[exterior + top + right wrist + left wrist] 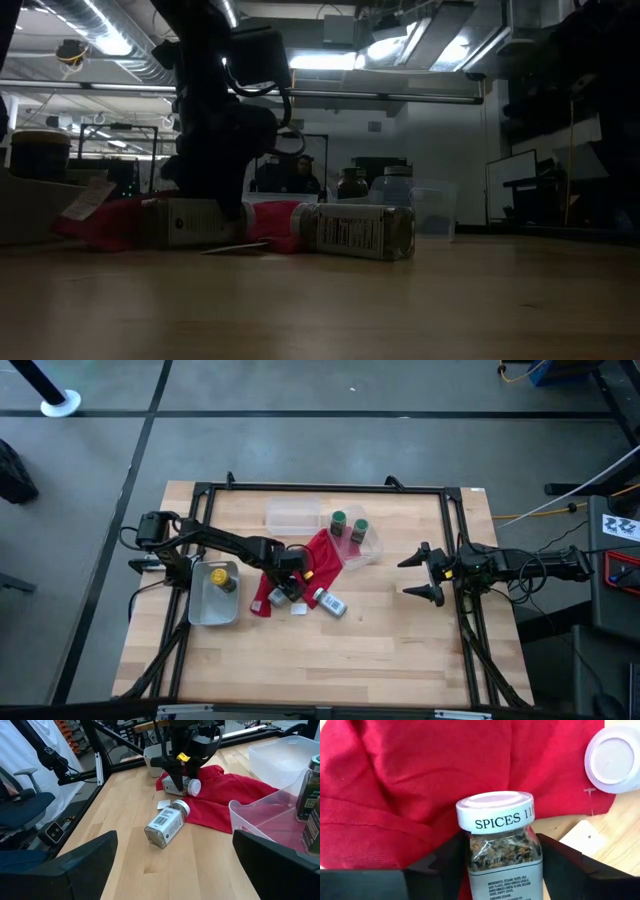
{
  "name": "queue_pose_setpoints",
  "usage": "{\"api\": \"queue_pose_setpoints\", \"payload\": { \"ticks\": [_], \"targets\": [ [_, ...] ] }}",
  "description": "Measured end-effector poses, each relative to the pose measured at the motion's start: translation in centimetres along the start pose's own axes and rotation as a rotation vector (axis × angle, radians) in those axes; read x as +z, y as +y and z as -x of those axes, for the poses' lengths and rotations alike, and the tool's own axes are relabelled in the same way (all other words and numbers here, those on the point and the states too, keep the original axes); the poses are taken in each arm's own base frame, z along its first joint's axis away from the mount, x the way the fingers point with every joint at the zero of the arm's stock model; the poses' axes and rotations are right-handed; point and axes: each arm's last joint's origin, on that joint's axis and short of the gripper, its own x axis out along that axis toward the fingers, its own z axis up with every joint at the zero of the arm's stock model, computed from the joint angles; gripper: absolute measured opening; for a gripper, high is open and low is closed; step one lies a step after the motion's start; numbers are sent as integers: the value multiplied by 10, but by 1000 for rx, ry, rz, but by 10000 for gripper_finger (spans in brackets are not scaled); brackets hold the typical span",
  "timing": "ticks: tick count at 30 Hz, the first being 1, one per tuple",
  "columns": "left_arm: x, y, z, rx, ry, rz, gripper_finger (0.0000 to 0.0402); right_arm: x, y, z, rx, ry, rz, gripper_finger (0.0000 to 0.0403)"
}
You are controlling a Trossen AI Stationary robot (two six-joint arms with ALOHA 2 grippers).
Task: Sort spices by type
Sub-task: Put the left white seasoning bottle into the left transparent bin
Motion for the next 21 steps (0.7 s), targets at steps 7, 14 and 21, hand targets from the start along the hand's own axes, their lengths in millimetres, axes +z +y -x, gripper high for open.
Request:
{"api": "queue_pose_setpoints", "payload": {
  "ticks": [7, 14, 21],
  "targets": [
    [-1, -1, 10, -46, 3, 17, 188, 4, 1, 0, -1, -44, 3, 395],
    [-1, -3, 24, -100, -23, -2, 188, 9, -1, 0, -80, -108, 3, 395],
    [0, -5, 43, -167, -94, -10, 188, 11, -3, -5, -165, -131, -40, 395]
  ]
}}
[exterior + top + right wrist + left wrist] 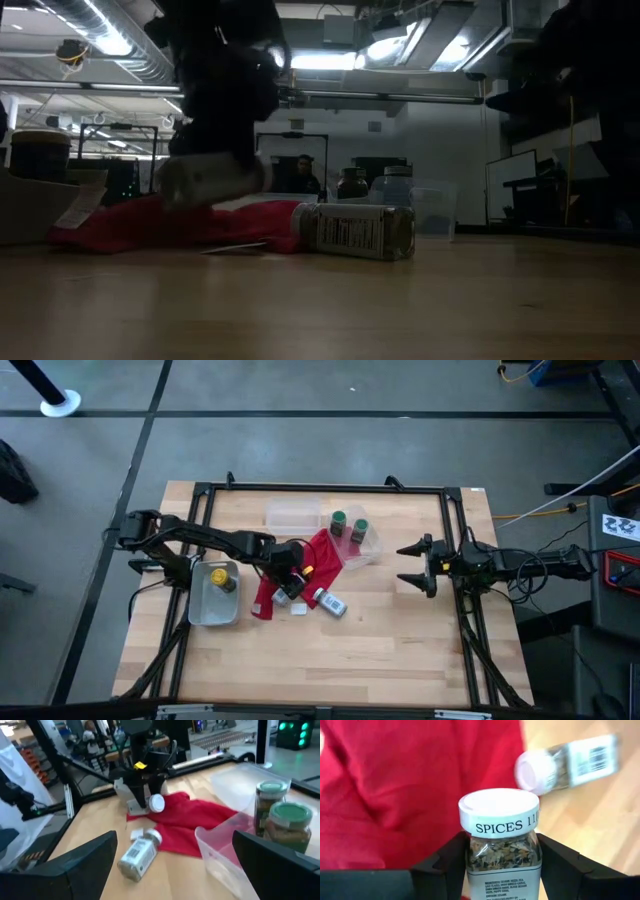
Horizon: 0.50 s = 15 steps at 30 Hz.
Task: Sort spices by type
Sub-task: Put the left white seasoning bottle into the left transparent bin
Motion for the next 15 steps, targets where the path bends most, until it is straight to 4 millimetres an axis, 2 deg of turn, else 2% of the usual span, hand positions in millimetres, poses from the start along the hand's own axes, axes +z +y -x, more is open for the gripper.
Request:
{"api": "queue_pose_setpoints", "payload": {
  "ticks": [7, 15],
  "targets": [
    [11, -7, 20, -90, -150, -65, 187, 4, 3, -16, -8, -35, -3, 395],
    [33, 6, 36, -25, -359, -126, 192, 6, 2, -40, -155, -20, 6, 395]
  ]
}}
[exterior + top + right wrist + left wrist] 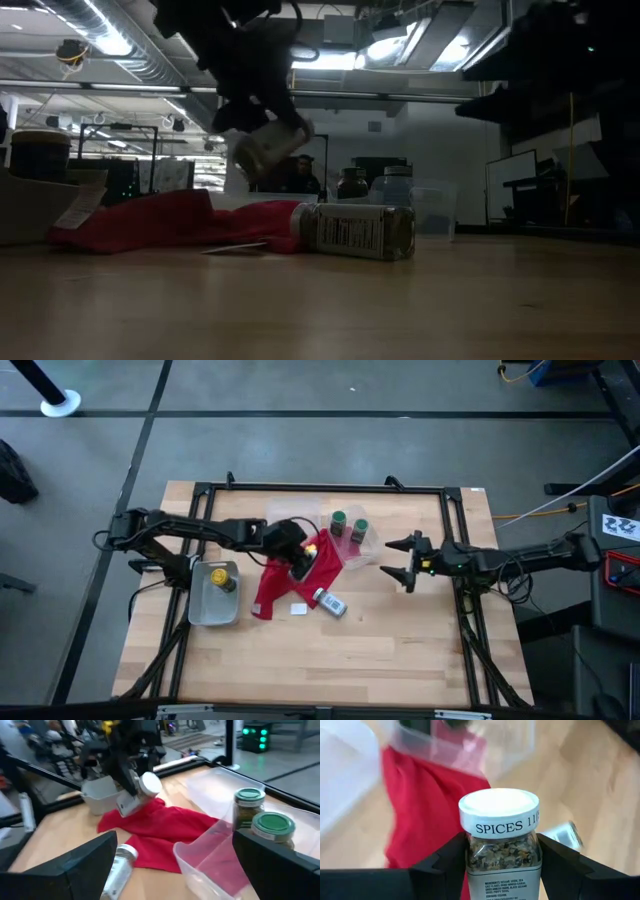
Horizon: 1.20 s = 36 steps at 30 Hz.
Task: Sort spices by type
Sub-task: Put the left white seasoning bottle into the left transparent bin
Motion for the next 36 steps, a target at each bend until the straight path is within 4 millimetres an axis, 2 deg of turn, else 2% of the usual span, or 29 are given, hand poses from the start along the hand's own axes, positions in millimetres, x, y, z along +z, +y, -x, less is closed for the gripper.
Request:
{"api": "queue_pose_setpoints", "payload": {
  "ticks": [10, 19, 27, 36],
  "targets": [
    [40, 35, 3, 153, -272, -75, 194, 18, 13, -27, -16, 60, 81, 395],
    [67, 66, 0, 365, -470, -128, 195, 19, 15, -34, -12, 84, 128, 395],
    [73, 86, -41, 471, -525, -133, 198, 17, 17, -34, 38, 110, 128, 395],
    [65, 102, -81, 621, -521, -172, 199, 13, 15, -34, 31, 147, 136, 395]
  ]
}}
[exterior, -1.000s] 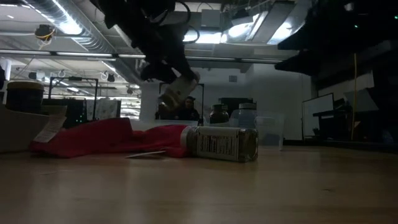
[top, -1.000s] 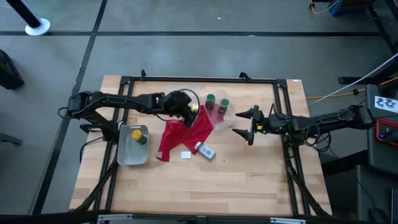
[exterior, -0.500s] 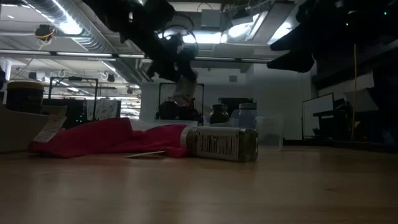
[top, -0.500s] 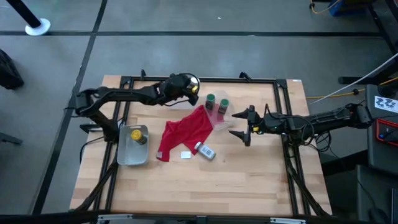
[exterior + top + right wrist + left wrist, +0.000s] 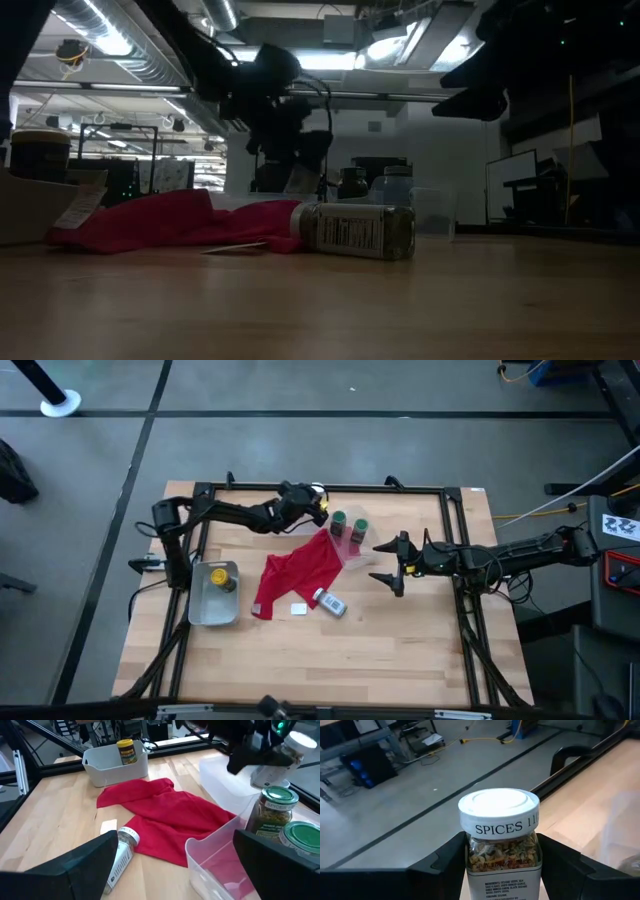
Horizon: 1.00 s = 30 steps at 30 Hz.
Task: Sort spices by type
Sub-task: Put the left white seasoning bottle into the left transparent bin
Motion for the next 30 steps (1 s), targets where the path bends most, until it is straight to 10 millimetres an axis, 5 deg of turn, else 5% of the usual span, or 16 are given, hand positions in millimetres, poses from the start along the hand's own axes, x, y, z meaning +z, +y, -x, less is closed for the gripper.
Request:
{"api": "queue_pose_setpoints", "payload": {
  "ticks": [21, 30],
  "targets": [
    [-32, -11, -22, -16, 59, 23, 202, -1, 0, 0, 0, 6, 0, 395],
    [-32, -7, -25, -11, 70, 25, 252, -1, 0, 0, 15, 8, 0, 395]
  ]
}}
